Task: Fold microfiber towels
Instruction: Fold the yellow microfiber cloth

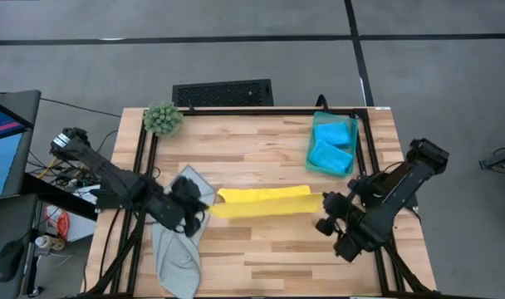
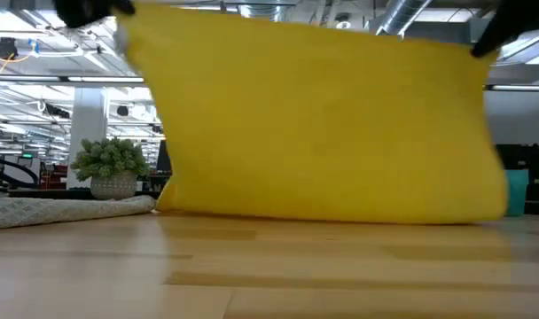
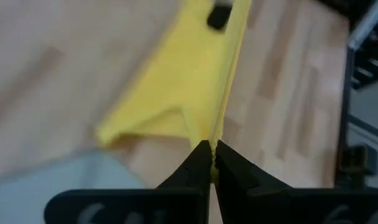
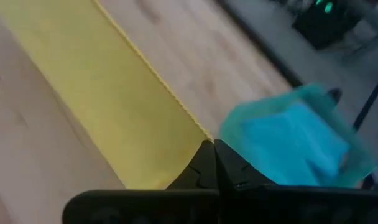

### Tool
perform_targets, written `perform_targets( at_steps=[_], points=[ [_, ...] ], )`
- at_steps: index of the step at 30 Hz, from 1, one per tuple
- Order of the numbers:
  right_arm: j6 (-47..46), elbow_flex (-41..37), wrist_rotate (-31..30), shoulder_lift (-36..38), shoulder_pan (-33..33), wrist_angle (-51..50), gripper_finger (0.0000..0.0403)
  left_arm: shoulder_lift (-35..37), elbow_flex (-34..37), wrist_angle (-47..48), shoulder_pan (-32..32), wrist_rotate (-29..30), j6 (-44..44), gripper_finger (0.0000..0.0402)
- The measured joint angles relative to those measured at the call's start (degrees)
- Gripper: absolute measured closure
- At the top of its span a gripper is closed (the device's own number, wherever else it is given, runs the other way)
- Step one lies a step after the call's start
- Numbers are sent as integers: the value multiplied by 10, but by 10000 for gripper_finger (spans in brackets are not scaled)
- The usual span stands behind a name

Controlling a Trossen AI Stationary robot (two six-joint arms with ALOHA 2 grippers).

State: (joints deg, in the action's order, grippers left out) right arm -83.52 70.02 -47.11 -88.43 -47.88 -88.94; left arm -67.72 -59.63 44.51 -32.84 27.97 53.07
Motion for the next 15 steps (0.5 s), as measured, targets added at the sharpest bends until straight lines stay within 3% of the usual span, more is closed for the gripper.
perform_targets(
  at_steps=[7,11,15],
  points=[
    [59,29,-85,72,26,-12,403,8,-142,139,40,84,-118,398],
    [122,33,-119,118,78,-13,403,8,-158,156,80,135,-181,398],
    [194,33,-144,153,154,-8,403,2,-159,179,136,147,-271,398]
  ],
)
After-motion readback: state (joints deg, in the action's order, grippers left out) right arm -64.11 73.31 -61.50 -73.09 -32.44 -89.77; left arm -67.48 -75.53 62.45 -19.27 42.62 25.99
